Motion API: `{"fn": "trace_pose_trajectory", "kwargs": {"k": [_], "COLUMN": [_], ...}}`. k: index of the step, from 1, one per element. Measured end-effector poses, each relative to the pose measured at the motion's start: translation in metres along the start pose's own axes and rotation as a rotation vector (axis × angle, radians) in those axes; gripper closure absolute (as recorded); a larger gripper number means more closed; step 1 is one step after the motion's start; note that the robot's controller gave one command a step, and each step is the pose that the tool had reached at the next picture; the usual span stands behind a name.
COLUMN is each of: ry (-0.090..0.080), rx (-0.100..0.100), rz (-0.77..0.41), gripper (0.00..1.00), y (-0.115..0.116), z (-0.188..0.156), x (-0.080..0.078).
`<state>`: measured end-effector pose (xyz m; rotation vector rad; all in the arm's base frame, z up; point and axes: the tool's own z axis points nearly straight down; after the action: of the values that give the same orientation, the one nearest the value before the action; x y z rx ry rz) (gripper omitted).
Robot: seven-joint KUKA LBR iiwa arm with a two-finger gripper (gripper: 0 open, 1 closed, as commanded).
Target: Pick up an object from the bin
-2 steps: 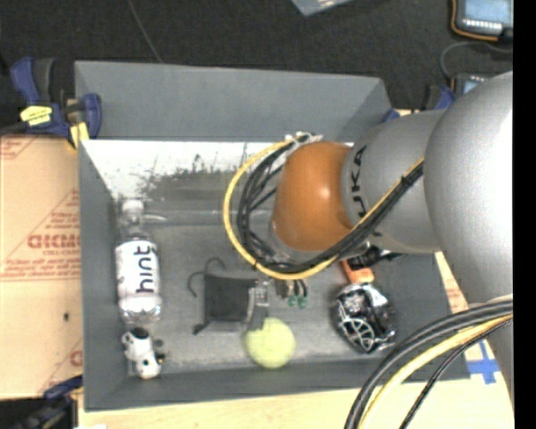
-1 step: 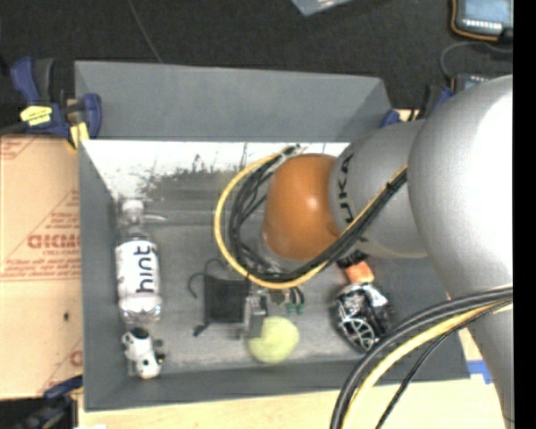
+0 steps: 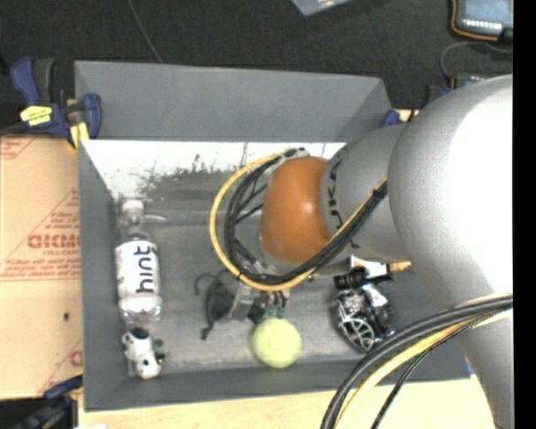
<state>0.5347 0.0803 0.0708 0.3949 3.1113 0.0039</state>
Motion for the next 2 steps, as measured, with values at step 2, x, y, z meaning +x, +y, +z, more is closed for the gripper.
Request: {"fn": "trace_pose_trajectory", "kwargs": {"k": [2], "ry": [0.001], "rx": [0.001], "rz": [-0.001], "gripper": [1.0], "y": [-0.0005], "z": [-0.0041], "x": [0.001]}}
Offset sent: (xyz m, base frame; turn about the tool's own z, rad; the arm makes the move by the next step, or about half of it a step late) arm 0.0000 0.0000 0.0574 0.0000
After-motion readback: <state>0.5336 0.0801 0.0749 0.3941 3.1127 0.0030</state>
